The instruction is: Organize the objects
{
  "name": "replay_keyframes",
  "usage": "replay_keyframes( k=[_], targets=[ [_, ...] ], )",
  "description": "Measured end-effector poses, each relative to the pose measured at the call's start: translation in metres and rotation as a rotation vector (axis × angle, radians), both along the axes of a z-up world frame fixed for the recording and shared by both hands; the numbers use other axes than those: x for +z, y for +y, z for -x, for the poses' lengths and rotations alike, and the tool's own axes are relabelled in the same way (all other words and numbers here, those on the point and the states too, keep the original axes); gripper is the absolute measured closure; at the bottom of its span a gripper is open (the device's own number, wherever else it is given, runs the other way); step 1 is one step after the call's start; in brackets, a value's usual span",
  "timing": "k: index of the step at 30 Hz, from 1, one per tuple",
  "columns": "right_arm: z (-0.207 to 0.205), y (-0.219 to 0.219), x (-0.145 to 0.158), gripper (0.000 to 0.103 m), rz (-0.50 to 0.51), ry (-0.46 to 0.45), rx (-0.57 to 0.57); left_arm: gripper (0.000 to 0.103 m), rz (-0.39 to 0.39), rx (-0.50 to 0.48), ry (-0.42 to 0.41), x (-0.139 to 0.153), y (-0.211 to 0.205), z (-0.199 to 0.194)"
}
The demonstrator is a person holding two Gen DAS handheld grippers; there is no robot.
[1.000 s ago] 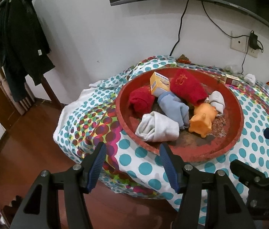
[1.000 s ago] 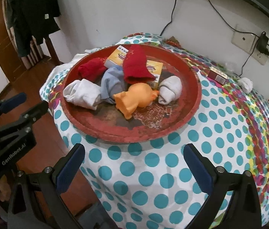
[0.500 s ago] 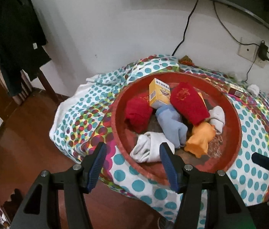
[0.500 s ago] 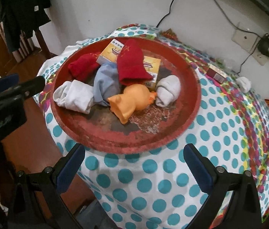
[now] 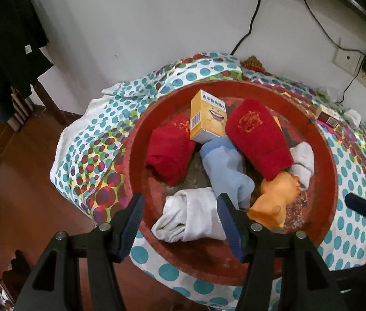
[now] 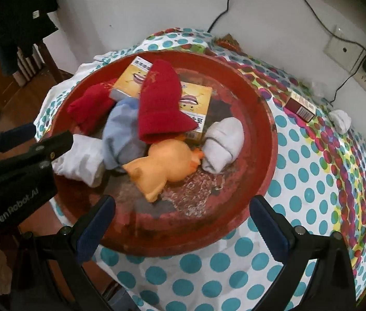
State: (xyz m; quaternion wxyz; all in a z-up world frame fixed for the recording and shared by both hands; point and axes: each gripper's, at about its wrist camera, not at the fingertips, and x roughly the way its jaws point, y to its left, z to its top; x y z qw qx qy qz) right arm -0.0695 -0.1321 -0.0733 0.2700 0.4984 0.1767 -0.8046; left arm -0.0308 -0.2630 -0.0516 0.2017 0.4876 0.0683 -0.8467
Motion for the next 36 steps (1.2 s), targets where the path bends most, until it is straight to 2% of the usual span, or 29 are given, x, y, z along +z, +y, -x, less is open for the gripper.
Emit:
replay_keyframes(
  k=[14,26,36],
  targets=[
    [0.018,-0.002,-0.001,0.0,-0.007,0.012,0.007,0.044,0.029,-0.027,-0.009,-0.002,0.006,0.022],
    [0.021,0.003,-0.004,0.0,-0.013,0.008,0.0,0.044,-0.008,-0.023,0.002,-0.005,0.006,0.033],
    [0.017,0.006,-0.006,0.0,-0.016,0.001,0.002,0.044,-0.007,-0.036,0.011,-0.005,0.009,0.03]
  ],
)
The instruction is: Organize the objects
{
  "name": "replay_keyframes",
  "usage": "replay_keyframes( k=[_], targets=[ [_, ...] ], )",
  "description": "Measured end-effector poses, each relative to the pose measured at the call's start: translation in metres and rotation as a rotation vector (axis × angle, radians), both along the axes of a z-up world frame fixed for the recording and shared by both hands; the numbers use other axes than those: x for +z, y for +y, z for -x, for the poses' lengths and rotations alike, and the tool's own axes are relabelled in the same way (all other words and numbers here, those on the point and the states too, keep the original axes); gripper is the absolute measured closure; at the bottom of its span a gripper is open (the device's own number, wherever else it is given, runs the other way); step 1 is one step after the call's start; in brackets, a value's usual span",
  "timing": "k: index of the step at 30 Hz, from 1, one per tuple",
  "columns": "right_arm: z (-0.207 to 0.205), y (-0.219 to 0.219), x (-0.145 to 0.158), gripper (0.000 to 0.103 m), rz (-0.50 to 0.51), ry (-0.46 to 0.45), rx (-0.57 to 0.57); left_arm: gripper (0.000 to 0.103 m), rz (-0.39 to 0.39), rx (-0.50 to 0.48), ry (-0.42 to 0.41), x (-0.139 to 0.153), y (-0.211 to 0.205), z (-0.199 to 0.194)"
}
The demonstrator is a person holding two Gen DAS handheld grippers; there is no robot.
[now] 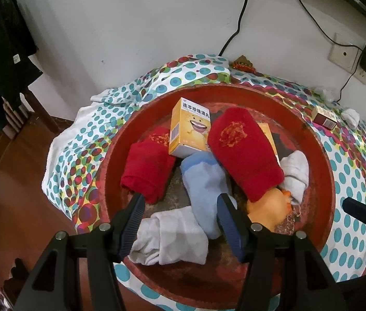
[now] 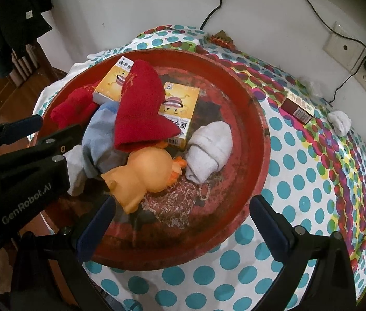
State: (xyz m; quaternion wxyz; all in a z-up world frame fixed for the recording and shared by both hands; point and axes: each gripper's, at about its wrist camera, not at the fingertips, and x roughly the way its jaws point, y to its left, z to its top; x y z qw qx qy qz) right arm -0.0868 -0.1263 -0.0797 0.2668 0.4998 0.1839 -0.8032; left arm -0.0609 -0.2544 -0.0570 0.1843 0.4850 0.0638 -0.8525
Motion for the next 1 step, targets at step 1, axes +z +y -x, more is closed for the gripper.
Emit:
replay_keyframes(
  k=[1],
  targets=[
    [-0.0009,0.0004,-0.0004,0.0,-0.001,-0.001,0.001,0.044,-0.006,0.001,0.0,-0.0001,-0.0006,-0.0003]
  ],
)
